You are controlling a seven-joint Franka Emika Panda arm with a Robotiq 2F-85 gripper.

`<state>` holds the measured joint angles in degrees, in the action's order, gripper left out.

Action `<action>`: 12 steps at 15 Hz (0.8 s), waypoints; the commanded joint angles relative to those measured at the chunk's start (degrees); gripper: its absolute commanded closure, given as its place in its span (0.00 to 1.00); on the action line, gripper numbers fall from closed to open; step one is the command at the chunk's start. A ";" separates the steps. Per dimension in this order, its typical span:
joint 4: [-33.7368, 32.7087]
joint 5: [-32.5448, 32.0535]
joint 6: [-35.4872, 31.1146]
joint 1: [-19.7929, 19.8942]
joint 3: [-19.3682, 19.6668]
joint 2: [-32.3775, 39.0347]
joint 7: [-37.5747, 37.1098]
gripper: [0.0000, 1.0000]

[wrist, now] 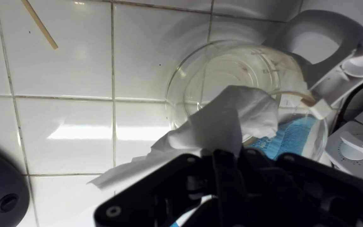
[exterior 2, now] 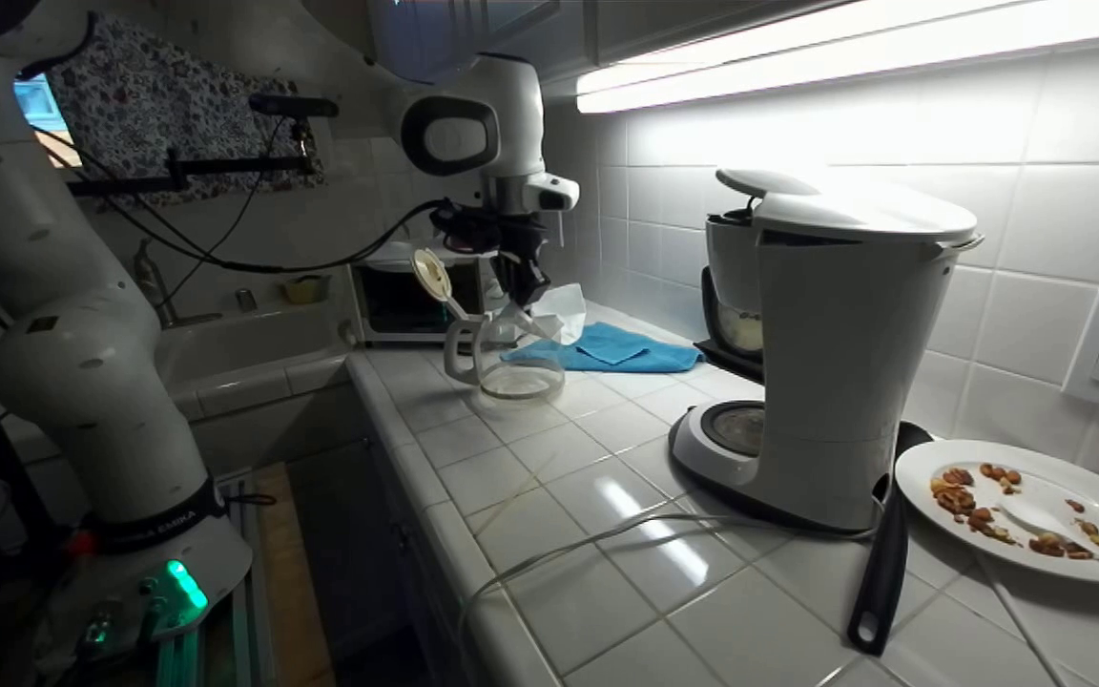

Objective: Use the tissue to wipe the coffee pot

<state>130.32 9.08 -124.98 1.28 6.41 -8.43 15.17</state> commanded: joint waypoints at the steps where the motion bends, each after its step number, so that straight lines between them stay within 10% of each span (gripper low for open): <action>1: -1.03 1.02 0.95 0.14 -0.49 0.38 0.82 1.00; 12: -3.69 1.58 -4.80 -0.70 -1.92 5.82 1.31 1.00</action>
<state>129.26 9.09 -129.28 0.82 5.10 -6.21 15.17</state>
